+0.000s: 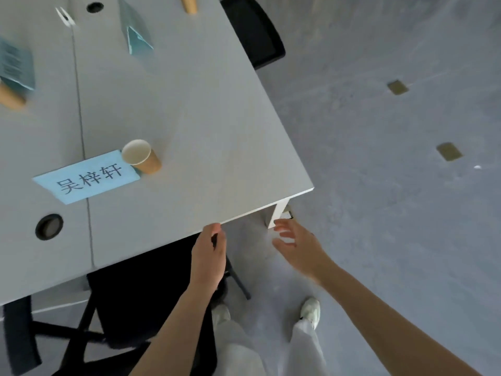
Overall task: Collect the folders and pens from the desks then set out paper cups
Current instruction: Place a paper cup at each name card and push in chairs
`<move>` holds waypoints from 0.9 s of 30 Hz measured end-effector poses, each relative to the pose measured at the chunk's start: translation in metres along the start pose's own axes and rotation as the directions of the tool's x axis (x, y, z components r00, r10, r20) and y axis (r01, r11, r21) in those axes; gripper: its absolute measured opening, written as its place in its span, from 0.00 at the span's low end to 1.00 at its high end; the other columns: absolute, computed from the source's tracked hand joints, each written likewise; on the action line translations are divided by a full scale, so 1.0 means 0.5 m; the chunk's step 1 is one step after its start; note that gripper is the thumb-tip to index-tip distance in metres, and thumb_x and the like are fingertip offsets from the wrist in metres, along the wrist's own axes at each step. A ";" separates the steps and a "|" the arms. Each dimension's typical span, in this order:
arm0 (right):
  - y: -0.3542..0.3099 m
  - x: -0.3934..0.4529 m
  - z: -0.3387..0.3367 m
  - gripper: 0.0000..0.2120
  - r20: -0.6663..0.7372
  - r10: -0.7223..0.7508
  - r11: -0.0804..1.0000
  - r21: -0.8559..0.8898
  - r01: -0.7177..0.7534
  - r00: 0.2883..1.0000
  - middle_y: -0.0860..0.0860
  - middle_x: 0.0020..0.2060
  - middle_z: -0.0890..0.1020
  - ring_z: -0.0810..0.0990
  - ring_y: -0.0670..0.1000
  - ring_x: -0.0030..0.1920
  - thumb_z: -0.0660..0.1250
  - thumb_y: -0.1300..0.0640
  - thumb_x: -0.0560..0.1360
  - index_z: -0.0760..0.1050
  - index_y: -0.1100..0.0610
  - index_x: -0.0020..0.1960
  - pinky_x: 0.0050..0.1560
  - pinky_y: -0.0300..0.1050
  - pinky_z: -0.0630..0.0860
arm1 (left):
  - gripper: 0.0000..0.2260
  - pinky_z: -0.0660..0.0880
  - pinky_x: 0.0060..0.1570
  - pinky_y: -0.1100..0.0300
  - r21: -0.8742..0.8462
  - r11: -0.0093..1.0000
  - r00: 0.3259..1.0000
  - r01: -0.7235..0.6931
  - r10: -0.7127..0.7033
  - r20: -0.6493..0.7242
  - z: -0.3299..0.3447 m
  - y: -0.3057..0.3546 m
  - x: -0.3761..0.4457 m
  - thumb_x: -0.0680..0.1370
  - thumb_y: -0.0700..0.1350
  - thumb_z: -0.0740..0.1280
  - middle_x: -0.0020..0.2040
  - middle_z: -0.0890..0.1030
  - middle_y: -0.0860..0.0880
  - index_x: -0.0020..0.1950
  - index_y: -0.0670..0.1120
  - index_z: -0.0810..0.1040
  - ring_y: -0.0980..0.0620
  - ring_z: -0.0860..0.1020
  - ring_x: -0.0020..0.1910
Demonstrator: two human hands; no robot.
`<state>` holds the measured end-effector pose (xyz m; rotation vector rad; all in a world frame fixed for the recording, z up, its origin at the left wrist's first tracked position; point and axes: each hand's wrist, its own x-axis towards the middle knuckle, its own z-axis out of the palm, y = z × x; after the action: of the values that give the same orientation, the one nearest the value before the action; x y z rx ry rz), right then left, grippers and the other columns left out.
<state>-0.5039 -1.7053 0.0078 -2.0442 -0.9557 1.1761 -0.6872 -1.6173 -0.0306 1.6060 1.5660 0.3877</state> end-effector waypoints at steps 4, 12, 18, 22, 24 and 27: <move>0.062 -0.043 -0.136 0.15 -0.091 0.023 1.000 -0.011 -0.025 0.996 0.48 0.56 0.79 0.77 0.47 0.54 0.65 0.59 0.77 0.73 0.56 0.63 0.58 0.42 0.74 | 0.10 0.72 0.61 0.54 0.036 0.998 0.998 -0.053 0.052 0.023 0.112 0.088 -0.087 0.80 0.41 0.63 0.57 0.81 0.46 0.59 0.42 0.78 0.47 0.78 0.58; 0.170 -0.080 -0.365 0.15 -0.135 0.072 0.997 0.039 -0.067 0.988 0.50 0.53 0.80 0.79 0.50 0.52 0.65 0.61 0.77 0.73 0.56 0.63 0.45 0.26 0.70 | 0.11 0.72 0.59 0.59 0.087 0.981 0.982 -0.171 0.163 0.097 0.256 0.271 -0.167 0.80 0.43 0.63 0.57 0.79 0.51 0.62 0.46 0.76 0.53 0.76 0.58; 0.173 -0.007 -0.467 0.15 -0.152 0.041 0.999 0.022 -0.038 0.988 0.50 0.54 0.80 0.79 0.49 0.53 0.63 0.60 0.78 0.72 0.54 0.64 0.51 0.36 0.69 | 0.10 0.68 0.52 0.63 0.143 0.967 0.977 -0.210 0.203 0.066 0.286 0.336 -0.098 0.80 0.42 0.63 0.52 0.79 0.57 0.60 0.47 0.77 0.53 0.76 0.55; 0.141 0.084 -0.518 0.14 -0.128 0.007 1.000 0.006 -0.006 0.992 0.48 0.53 0.80 0.79 0.48 0.53 0.63 0.58 0.78 0.71 0.53 0.64 0.52 0.38 0.70 | 0.09 0.72 0.51 0.58 0.073 0.991 0.994 -0.110 0.110 0.007 0.299 0.381 -0.025 0.80 0.42 0.63 0.51 0.81 0.55 0.59 0.50 0.76 0.52 0.77 0.50; 0.119 0.146 -0.548 0.14 -0.109 -0.025 0.999 -0.022 0.023 0.994 0.47 0.53 0.79 0.78 0.47 0.53 0.62 0.58 0.79 0.71 0.52 0.64 0.53 0.37 0.70 | 0.09 0.74 0.54 0.54 0.024 0.997 0.997 -0.070 0.070 -0.038 0.316 0.403 0.028 0.80 0.41 0.63 0.49 0.81 0.54 0.58 0.49 0.77 0.50 0.78 0.49; 0.078 0.252 -0.590 0.14 -0.083 -0.061 0.995 -0.080 0.054 0.995 0.48 0.53 0.79 0.78 0.47 0.52 0.62 0.58 0.79 0.71 0.53 0.64 0.54 0.38 0.71 | 0.09 0.73 0.55 0.57 0.030 0.998 0.997 -0.056 0.057 -0.050 0.331 0.447 0.122 0.80 0.42 0.62 0.51 0.81 0.52 0.58 0.47 0.77 0.50 0.78 0.53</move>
<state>-0.1858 -1.6649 0.0479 -2.0957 -1.0264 1.0272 -0.4072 -1.5880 0.0133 1.6765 1.5729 0.4413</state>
